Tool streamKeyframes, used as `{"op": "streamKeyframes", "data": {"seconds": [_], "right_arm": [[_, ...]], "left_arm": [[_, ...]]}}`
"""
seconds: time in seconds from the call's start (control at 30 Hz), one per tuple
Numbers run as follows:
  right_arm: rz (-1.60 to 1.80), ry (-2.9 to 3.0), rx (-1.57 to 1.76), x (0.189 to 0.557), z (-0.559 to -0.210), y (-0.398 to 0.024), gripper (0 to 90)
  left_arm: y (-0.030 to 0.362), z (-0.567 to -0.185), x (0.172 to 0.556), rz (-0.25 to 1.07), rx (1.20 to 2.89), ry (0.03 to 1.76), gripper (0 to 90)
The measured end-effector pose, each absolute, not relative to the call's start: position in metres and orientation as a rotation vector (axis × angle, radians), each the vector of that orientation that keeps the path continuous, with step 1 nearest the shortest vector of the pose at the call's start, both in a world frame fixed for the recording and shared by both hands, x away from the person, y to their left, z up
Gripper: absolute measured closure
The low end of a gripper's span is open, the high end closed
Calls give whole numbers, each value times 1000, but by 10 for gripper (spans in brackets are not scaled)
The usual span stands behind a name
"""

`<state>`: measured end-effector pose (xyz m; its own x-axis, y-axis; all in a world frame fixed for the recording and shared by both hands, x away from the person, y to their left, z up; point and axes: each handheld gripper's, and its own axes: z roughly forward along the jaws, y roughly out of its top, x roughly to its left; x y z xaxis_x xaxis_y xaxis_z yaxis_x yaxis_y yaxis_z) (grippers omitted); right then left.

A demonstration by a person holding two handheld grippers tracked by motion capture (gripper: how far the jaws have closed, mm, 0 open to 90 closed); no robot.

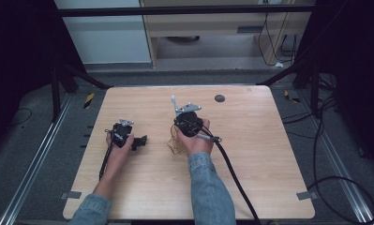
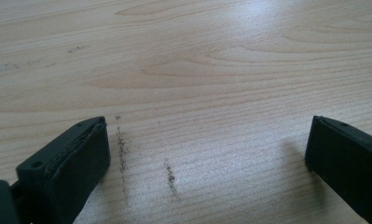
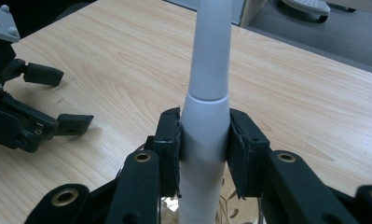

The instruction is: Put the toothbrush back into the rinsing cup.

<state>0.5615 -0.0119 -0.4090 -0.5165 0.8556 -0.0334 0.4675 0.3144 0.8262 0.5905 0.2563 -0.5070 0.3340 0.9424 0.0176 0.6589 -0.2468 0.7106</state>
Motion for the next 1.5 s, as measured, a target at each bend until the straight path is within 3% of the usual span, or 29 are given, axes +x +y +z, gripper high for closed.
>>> {"op": "streamKeyframes", "data": {"seconds": [1.5], "right_arm": [[1098,2148,1130,566,-409,2,634]], "left_arm": [[256,-507,591,604,1996,1398,0]]}}
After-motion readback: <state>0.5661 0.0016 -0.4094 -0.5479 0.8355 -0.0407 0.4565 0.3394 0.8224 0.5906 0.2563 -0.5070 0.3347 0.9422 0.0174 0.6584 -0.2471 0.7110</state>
